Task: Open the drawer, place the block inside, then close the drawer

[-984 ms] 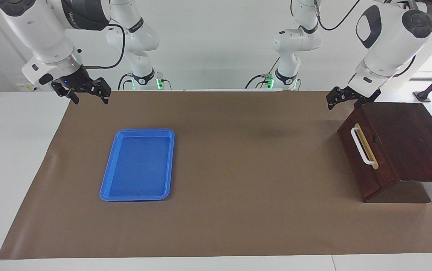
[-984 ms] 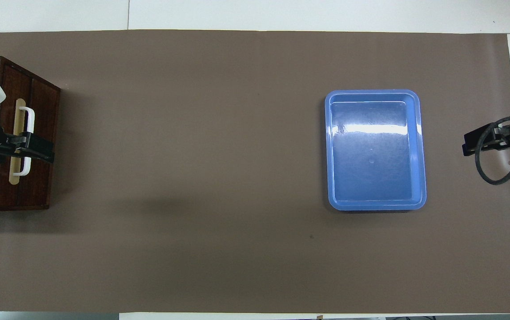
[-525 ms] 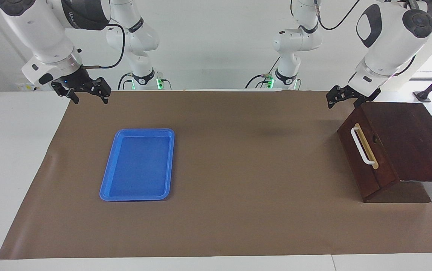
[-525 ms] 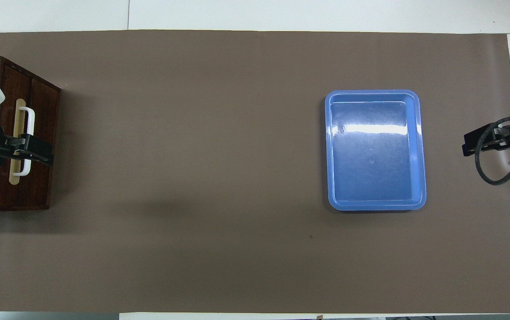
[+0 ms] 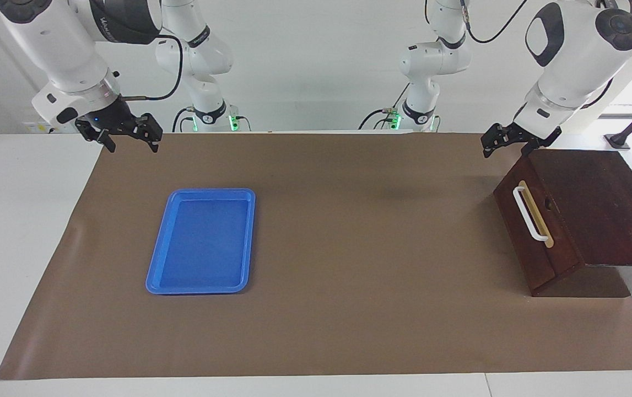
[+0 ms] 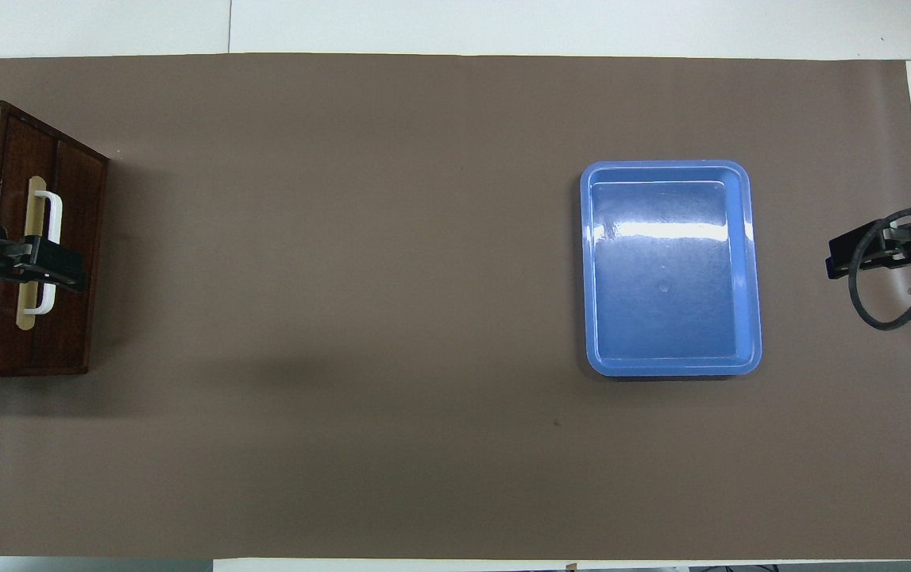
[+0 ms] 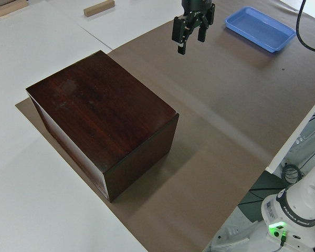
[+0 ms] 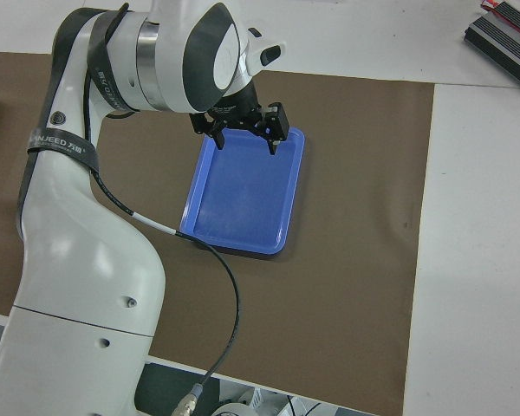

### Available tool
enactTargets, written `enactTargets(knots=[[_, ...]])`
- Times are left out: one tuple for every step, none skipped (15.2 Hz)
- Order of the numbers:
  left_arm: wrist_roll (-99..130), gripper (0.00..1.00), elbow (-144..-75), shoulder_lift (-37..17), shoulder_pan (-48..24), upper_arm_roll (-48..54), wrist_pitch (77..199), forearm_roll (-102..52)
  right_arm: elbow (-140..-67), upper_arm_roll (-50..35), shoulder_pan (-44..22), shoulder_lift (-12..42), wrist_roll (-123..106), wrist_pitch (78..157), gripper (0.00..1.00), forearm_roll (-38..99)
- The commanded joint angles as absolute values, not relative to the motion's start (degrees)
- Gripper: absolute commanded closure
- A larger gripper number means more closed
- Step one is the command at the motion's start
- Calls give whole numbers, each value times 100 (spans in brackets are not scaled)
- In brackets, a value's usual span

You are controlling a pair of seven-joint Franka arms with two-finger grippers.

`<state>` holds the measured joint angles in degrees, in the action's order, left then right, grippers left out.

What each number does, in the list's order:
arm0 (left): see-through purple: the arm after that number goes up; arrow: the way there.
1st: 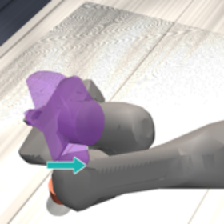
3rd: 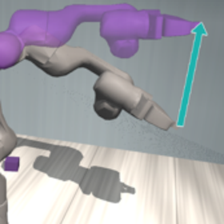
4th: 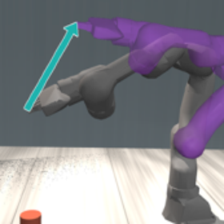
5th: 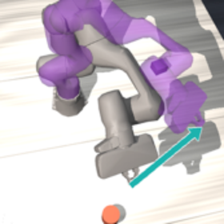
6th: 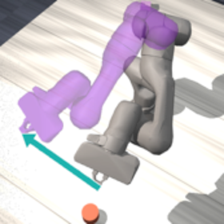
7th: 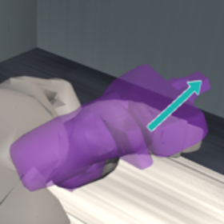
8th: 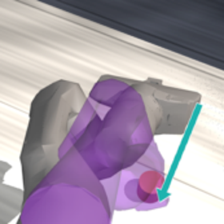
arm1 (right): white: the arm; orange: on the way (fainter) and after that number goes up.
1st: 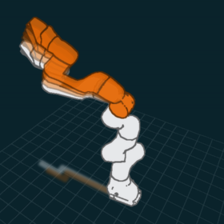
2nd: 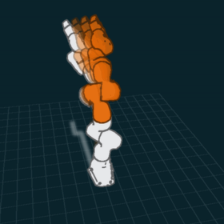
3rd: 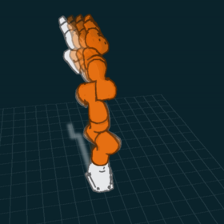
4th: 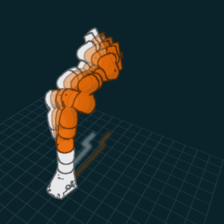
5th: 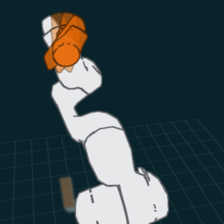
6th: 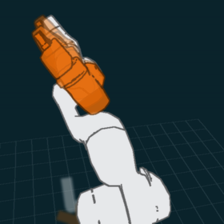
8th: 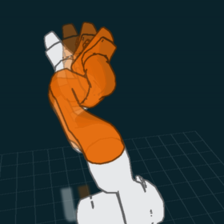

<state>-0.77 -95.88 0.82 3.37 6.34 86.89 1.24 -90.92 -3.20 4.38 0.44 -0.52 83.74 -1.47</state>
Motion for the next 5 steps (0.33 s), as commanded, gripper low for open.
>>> enactTargets(knots=[[-167,0,-9607,149,439,685,8736,150,-9141,-387,562,-26,-123,8420,0,-105],[-158,0,-9606,149,431,686,8728,149,-9141,-387,562,-26,-123,8420,0,-105],[-150,0,-9615,158,413,686,8719,149,-9141,-387,562,-26,-123,8420,0,-97],[-149,0,-9615,158,413,686,8710,149,-9141,-387,562,-26,-123,8420,0,-105],[-149,0,-9615,158,413,686,8710,149,-9141,-387,562,-26,-123,8420,0,-105]])
